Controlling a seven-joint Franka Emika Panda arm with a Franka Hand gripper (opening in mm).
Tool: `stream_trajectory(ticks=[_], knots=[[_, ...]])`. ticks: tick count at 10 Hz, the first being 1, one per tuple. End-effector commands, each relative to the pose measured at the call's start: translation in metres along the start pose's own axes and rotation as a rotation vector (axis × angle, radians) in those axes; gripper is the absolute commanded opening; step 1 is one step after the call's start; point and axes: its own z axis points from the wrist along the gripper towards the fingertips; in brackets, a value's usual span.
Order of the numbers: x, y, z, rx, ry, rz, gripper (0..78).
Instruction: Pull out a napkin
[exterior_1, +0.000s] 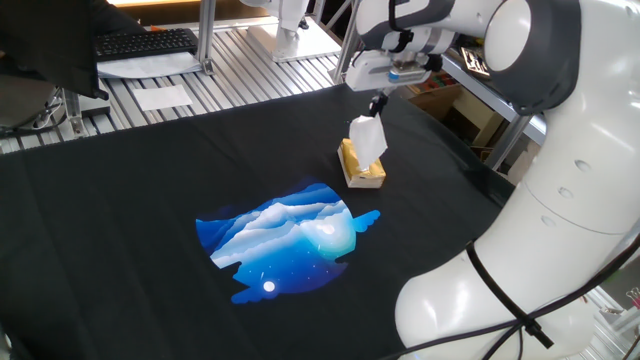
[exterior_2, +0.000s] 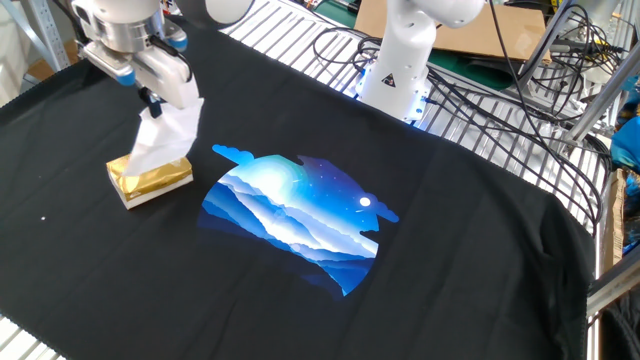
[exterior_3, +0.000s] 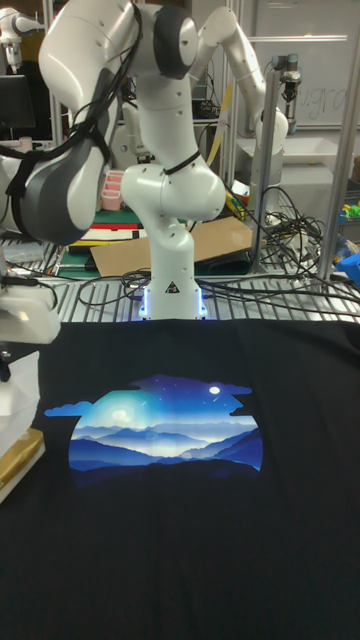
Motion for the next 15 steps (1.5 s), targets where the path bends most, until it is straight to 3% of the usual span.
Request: stream_trajectory(ticks=[1, 3, 4, 6, 7, 10, 15], knots=[[0.001, 0.014, 0.005, -0.019, -0.001, 0.015, 2.5], [0.006, 0.026, 0.008, -0.023, -0.001, 0.038, 2.5], [0.016, 0.042, 0.011, -0.03, 0.0, 0.067, 2.5], [0.027, 0.056, 0.015, -0.037, 0.002, 0.091, 2.5], [0.039, 0.069, 0.02, -0.038, 0.003, 0.117, 2.5], [0.057, 0.092, 0.016, -0.047, 0.031, 0.158, 2.5], [0.063, 0.111, 0.024, -0.053, 0.03, 0.179, 2.5]])
